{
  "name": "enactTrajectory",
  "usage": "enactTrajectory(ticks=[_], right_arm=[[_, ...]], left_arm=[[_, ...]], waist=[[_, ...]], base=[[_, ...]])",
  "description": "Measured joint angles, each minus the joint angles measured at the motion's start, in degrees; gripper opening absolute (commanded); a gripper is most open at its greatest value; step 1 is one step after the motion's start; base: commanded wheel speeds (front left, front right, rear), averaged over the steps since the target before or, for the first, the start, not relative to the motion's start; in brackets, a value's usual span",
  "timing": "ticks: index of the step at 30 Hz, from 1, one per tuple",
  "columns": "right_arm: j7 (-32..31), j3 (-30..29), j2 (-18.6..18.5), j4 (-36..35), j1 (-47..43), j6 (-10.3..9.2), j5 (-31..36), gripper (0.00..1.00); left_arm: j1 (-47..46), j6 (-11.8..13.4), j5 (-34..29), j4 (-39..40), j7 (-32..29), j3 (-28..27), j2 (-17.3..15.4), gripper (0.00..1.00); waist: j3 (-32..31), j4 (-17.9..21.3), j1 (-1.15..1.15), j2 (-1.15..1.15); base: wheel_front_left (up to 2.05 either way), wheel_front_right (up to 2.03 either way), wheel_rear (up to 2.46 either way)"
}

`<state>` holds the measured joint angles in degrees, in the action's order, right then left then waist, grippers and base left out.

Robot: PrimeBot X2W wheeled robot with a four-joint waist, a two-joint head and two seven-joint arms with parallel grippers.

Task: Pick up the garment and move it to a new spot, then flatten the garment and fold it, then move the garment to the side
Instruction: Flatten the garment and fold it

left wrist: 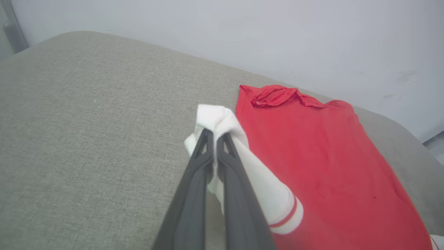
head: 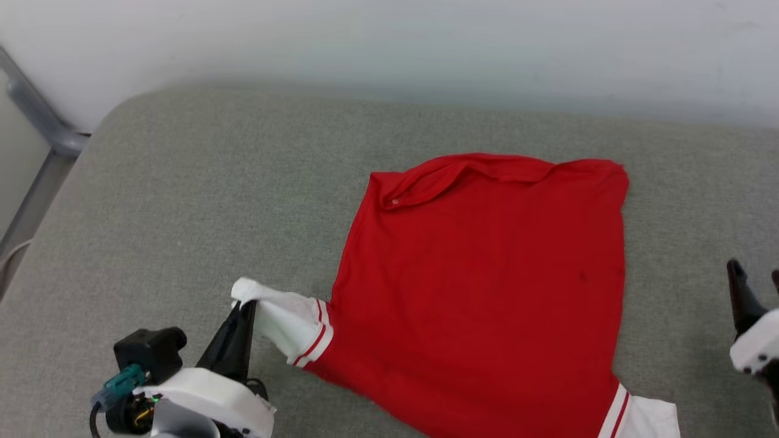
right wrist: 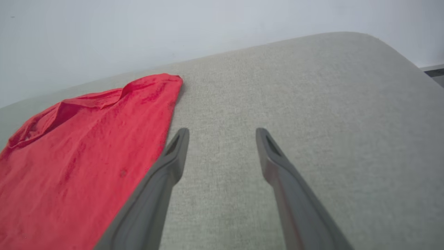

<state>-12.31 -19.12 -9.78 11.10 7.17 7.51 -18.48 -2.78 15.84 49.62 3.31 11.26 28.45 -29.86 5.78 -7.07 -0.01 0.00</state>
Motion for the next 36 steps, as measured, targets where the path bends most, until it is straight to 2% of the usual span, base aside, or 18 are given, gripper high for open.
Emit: enactTrajectory(ticks=[4,10,13,17,24,25,26,27,28,29,36], right_arm=[[-3.07,1.24,-2.60,6.19,10.06,0.00,-0.88,1.00],[-12.47,4.49,-8.55,12.73,23.95,0.00,-2.44,1.00],[-18.00,7.14,-10.39,14.86,28.98,0.01,-2.45,1.00],[-24.61,10.51,-13.06,17.20,33.84,0.00,-2.11,1.00],[-30.52,15.18,-15.25,20.26,36.76,0.00,-1.62,1.00],[-33.99,16.63,-16.26,21.23,36.96,-0.04,-2.54,1.00],[-34.89,16.68,-16.35,21.46,36.96,-0.03,-2.80,0.96],[-36.02,16.74,-16.38,21.81,36.96,-0.03,-3.20,0.41],[-36.87,16.96,-16.51,21.91,36.95,-0.03,-3.43,0.09],[-37.19,17.12,-16.64,21.90,36.89,-0.03,-3.82,0.00],[-36.31,17.41,-17.16,21.72,35.89,0.01,-5.37,0.00]], left_arm=[[-3.80,-0.27,-1.65,1.20,0.54,0.67,1.27,0.00],[-7.93,-1.21,-3.78,2.69,1.41,1.67,3.41,0.00],[-9.27,-1.68,-4.49,3.03,1.90,2.12,4.36,0.00],[-11.12,-2.63,-5.11,2.97,2.40,2.64,5.94,0.00],[-12.11,-3.69,-5.67,1.36,3.05,2.80,7.88,0.00],[-12.15,-3.83,-5.81,0.64,3.12,2.76,8.58,0.00],[-12.13,-3.91,-5.70,0.42,3.14,2.64,8.72,0.00],[-12.12,-4.16,-5.58,0.18,3.15,2.61,8.82,0.00],[-12.10,-4.25,-5.58,-0.04,3.30,2.64,8.89,0.00],[-12.09,-4.28,-5.58,-0.30,3.30,2.60,8.94,0.00],[-11.72,-4.38,-5.59,-2.77,3.32,2.50,8.88,0.00]], waist=[[3.68,-1.57,0.00,0.00],[9.75,-4.21,-0.01,0.00],[12.72,-5.68,-0.01,0.00],[16.16,-7.78,-0.01,0.00],[20.05,-10.91,0.00,0.00],[20.51,-11.58,0.00,0.00],[20.46,-11.62,0.00,0.00],[20.38,-11.64,0.01,-0.01],[20.30,-11.66,0.01,0.00],[20.21,-11.67,0.01,0.00],[17.99,-11.35,0.01,0.00]], base=[[0.00,0.00,0.00],[0.00,0.00,0.00],[0.00,0.00,0.00],[0.00,0.00,0.00],[0.00,0.00,0.00],[0.00,0.00,0.00],[0.00,0.00,0.00],[0.00,0.00,0.00],[0.00,0.00,0.00],[0.00,0.00,0.00],[0.00,0.00,0.00]])
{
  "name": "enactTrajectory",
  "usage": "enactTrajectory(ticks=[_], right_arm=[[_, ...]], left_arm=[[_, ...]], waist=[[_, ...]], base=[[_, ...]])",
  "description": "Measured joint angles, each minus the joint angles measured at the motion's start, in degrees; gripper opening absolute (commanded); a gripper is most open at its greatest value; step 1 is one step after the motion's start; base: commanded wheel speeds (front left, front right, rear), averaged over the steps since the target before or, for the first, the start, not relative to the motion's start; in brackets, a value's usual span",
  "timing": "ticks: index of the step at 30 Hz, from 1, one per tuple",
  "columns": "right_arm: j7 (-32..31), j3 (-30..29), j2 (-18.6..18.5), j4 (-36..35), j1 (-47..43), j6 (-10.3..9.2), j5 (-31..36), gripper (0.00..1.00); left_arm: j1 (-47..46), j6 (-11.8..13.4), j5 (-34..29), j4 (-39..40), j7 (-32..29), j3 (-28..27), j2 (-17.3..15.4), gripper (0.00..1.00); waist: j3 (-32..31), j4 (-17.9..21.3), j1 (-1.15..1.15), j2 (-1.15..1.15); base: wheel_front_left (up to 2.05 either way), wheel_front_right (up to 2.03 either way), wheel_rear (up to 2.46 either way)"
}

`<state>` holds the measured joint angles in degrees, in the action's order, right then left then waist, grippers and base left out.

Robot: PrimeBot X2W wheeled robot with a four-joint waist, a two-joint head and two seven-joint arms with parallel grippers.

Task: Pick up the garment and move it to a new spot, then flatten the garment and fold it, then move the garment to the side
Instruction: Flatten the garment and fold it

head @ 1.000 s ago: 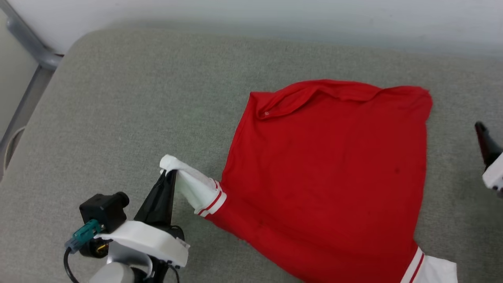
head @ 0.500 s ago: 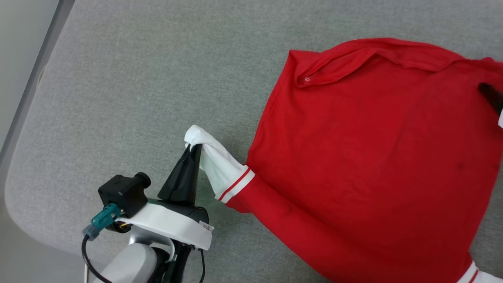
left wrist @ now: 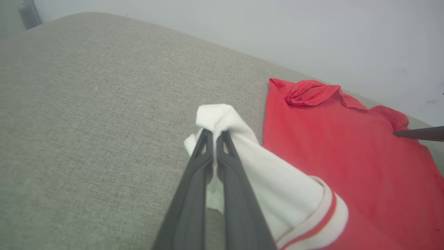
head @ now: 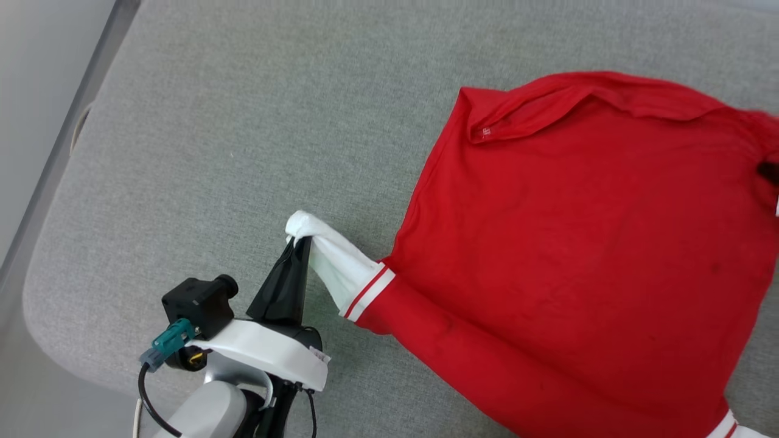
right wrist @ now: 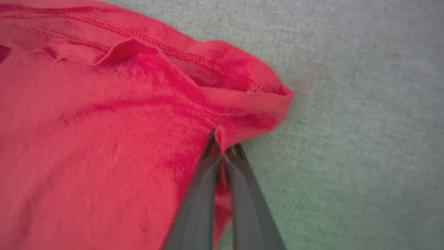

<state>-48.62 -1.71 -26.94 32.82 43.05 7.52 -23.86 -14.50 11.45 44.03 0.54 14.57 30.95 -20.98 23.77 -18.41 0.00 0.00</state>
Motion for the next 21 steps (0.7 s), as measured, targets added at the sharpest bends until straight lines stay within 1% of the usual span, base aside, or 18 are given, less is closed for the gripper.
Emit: enactTrajectory(ticks=[3,7,12,17,21], right_arm=[[1.71,-0.46,-0.27,-0.52,-1.53,0.02,-0.09,0.00],[3.61,-1.90,-1.14,-2.25,-5.12,0.01,-0.51,0.00],[5.32,-4.58,-0.99,-7.06,-12.89,0.01,-1.10,0.00],[6.34,-8.96,0.88,-13.69,-22.89,0.01,-1.38,0.00],[7.08,-13.10,4.98,-19.96,-32.40,0.01,-0.69,0.00]], left_arm=[[0.73,0.18,0.19,-0.74,-0.03,-0.12,-0.34,0.00],[2.66,0.89,0.51,-1.98,-0.36,-0.58,-1.86,0.00],[5.50,2.05,1.25,-2.58,-1.08,-1.56,-3.57,0.00],[8.00,3.21,1.62,-2.25,-2.30,-1.94,-5.53,0.00],[9.64,3.96,2.16,-1.82,-2.85,-2.47,-6.73,0.00]], waist=[[-2.07,0.32,0.00,0.00],[-5.35,1.10,0.00,0.00],[-9.37,3.06,0.00,0.00],[-12.46,6.41,0.01,0.00],[-14.37,9.52,0.01,0.00]], base=[[0.00,0.00,0.00],[0.00,0.00,0.00],[0.00,0.00,0.00],[0.00,0.00,0.00],[0.00,0.00,0.00]])
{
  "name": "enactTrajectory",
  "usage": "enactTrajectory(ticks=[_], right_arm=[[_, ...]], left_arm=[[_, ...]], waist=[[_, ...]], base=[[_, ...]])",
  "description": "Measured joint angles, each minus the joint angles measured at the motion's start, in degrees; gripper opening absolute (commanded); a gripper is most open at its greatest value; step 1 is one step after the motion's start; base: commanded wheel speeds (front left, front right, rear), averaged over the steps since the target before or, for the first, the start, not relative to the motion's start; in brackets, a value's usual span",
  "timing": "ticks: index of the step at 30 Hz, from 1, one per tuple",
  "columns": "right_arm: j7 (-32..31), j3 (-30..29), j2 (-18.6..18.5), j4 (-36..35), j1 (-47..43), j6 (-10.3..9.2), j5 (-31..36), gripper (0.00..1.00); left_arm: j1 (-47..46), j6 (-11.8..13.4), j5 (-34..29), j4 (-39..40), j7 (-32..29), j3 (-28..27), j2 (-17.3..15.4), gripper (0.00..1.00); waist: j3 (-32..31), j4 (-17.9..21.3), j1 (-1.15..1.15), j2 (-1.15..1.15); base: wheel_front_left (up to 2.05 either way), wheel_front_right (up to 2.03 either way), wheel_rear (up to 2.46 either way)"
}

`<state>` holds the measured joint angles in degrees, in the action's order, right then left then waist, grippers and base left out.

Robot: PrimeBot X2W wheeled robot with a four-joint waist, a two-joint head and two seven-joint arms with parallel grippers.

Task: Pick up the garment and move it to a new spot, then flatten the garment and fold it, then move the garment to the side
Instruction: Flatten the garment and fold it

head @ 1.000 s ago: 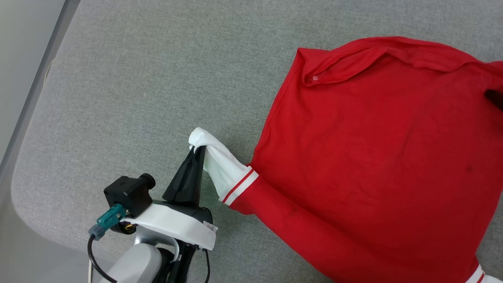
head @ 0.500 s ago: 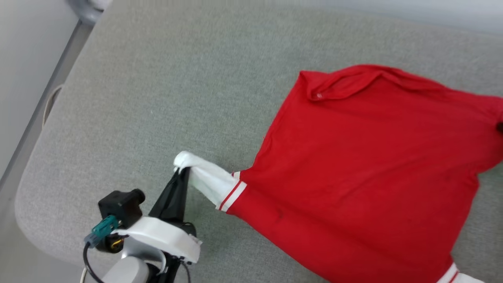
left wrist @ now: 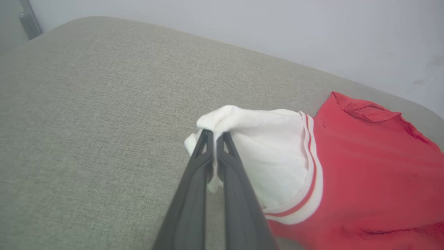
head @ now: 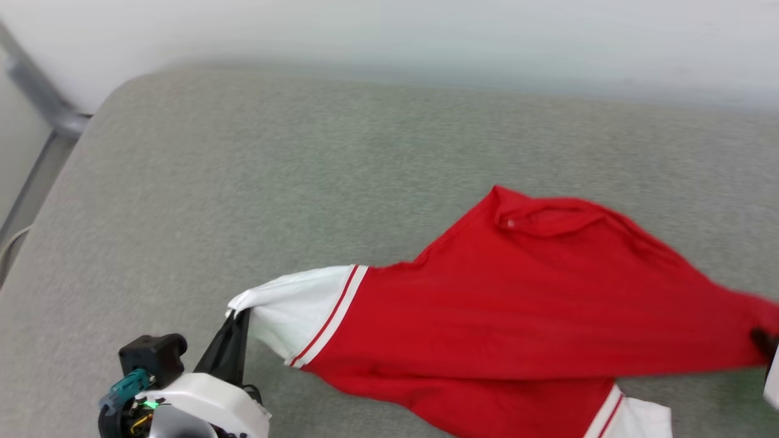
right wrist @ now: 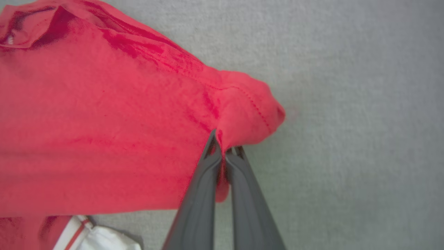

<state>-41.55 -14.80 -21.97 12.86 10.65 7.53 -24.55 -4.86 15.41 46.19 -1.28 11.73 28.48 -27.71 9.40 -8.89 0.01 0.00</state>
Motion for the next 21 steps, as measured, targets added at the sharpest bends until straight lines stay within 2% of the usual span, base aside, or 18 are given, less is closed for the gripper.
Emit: enactTrajectory(ticks=[5,10,15,16,17,18,21], right_arm=[[0.81,-4.75,7.26,-7.25,-11.40,0.00,1.65,0.00],[2.16,-8.05,15.48,-10.84,-20.74,0.00,2.96,0.00],[4.09,-7.04,18.62,-9.80,-24.76,0.00,1.94,0.00],[4.97,-6.55,18.74,-9.03,-24.82,0.00,1.63,0.05],[6.09,-6.11,18.89,-8.49,-24.76,0.00,0.96,0.35],[6.89,-5.43,18.90,-7.89,-24.52,-0.01,-0.07,1.00],[11.89,-3.86,19.06,-7.57,-23.13,-0.02,-0.64,1.00]], left_arm=[[1.87,0.69,0.96,0.05,-0.90,-0.83,-1.38,0.00],[3.42,0.82,1.90,-0.35,-1.94,-1.04,-2.47,0.00],[4.35,0.98,2.54,-0.60,-2.43,-1.34,-2.90,0.00],[4.37,0.98,2.59,-0.62,-2.49,-1.37,-2.96,0.00],[4.37,0.99,2.59,-0.59,-2.57,-1.36,-3.15,0.00],[4.36,1.05,2.60,-0.56,-2.74,-1.40,-3.30,0.00],[4.32,1.16,2.61,-0.42,-3.27,-1.12,-3.33,0.00]], waist=[[-1.75,4.06,0.00,0.00],[-3.50,7.44,0.00,0.00],[-4.47,10.20,0.00,0.00],[-4.53,10.67,0.00,0.00],[-4.54,11.09,0.00,0.00],[-4.50,11.48,0.00,0.00],[-4.38,12.21,0.00,0.00]], base=[[0.00,0.00,0.00],[0.00,0.00,0.00],[0.00,0.00,0.00],[0.00,0.00,0.00],[0.00,0.00,0.00],[0.00,0.00,0.00],[0.00,0.00,0.00]])
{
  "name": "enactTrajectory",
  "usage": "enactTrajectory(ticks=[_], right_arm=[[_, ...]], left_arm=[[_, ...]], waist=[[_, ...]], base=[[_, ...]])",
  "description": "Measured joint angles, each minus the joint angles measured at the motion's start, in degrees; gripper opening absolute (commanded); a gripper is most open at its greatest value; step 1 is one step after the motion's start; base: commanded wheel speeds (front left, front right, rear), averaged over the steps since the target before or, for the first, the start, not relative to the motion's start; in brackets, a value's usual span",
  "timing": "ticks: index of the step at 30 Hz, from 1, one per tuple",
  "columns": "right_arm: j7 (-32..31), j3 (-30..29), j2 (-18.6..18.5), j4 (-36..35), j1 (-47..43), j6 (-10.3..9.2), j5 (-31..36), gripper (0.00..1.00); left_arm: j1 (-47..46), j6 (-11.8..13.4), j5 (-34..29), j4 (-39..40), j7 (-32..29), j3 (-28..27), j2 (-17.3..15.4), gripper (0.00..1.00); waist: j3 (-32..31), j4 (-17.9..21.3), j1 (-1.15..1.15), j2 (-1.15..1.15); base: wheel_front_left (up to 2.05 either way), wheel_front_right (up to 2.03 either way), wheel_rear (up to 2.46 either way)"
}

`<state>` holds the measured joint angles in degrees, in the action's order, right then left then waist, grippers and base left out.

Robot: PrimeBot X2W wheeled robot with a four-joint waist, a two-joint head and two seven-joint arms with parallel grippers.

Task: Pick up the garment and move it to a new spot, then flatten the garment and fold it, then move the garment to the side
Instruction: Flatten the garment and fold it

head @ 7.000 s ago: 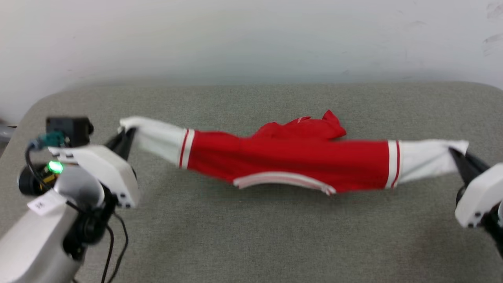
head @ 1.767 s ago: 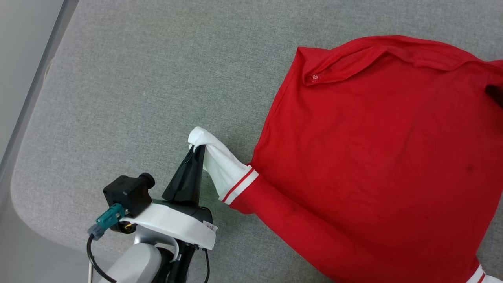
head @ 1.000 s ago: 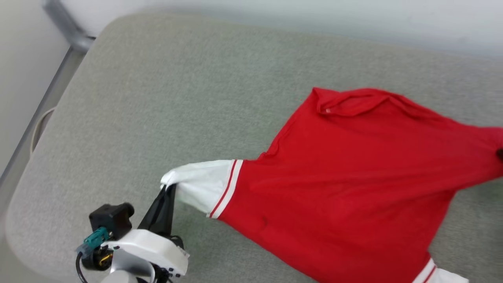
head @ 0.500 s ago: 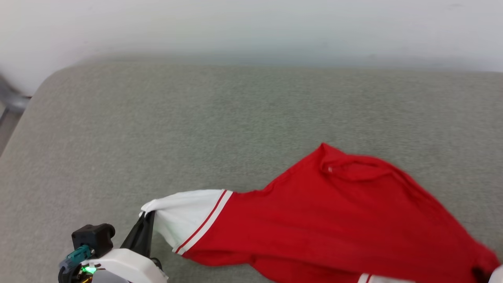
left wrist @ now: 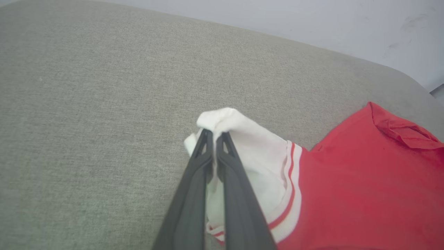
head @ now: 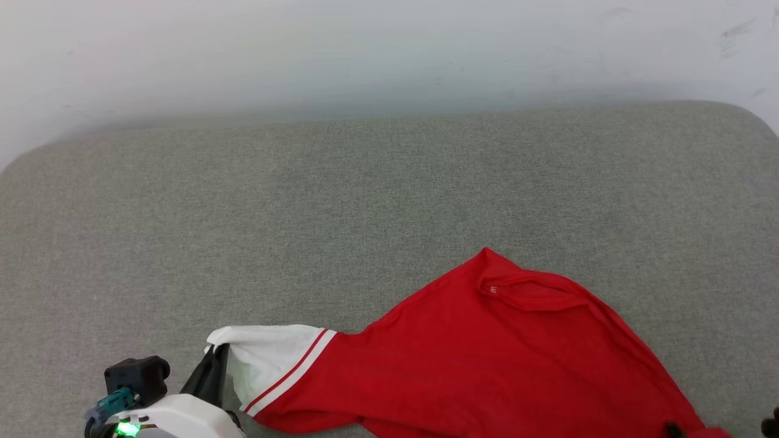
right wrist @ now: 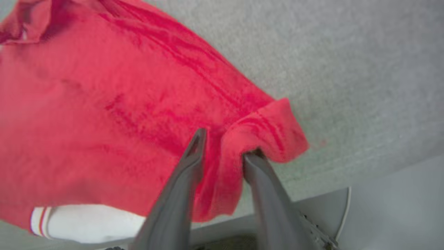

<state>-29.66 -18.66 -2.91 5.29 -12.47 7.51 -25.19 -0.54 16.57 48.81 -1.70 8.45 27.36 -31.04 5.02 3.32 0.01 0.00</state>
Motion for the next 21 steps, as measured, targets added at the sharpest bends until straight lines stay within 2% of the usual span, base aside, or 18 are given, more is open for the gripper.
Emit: enactTrajectory(ticks=[3,8,12,15,21], right_arm=[[6.34,1.31,-0.32,-1.77,2.09,0.01,0.11,1.00],[16.53,1.60,-3.34,-3.81,5.41,0.01,-0.07,1.00],[18.47,3.56,-6.61,-2.56,9.64,0.00,0.01,1.00],[14.46,8.96,-10.59,-0.47,14.27,0.01,-0.09,1.00],[-0.13,22.40,-19.59,2.32,24.16,0.00,-4.33,1.00]], left_arm=[[-0.20,0.00,-0.04,0.03,-0.23,0.15,-0.07,0.00],[-1.26,-0.03,-0.25,0.21,-0.21,0.46,0.31,0.00],[-2.26,-0.04,-0.57,0.48,-0.05,0.77,0.83,0.00],[-3.42,-0.32,-0.81,0.93,0.12,1.31,1.29,0.00],[-6.93,-1.52,-1.83,1.19,0.01,2.60,2.55,0.00]], waist=[[0.19,-0.03,0.00,0.00],[0.74,-1.19,0.00,0.00],[1.46,-2.42,0.00,0.00],[2.28,-3.42,-0.01,0.00],[4.55,-6.03,-0.01,0.00]], base=[[0.00,0.00,0.00],[0.00,0.00,0.00],[0.00,0.00,0.00],[0.00,0.00,0.00],[0.00,0.00,0.00]])
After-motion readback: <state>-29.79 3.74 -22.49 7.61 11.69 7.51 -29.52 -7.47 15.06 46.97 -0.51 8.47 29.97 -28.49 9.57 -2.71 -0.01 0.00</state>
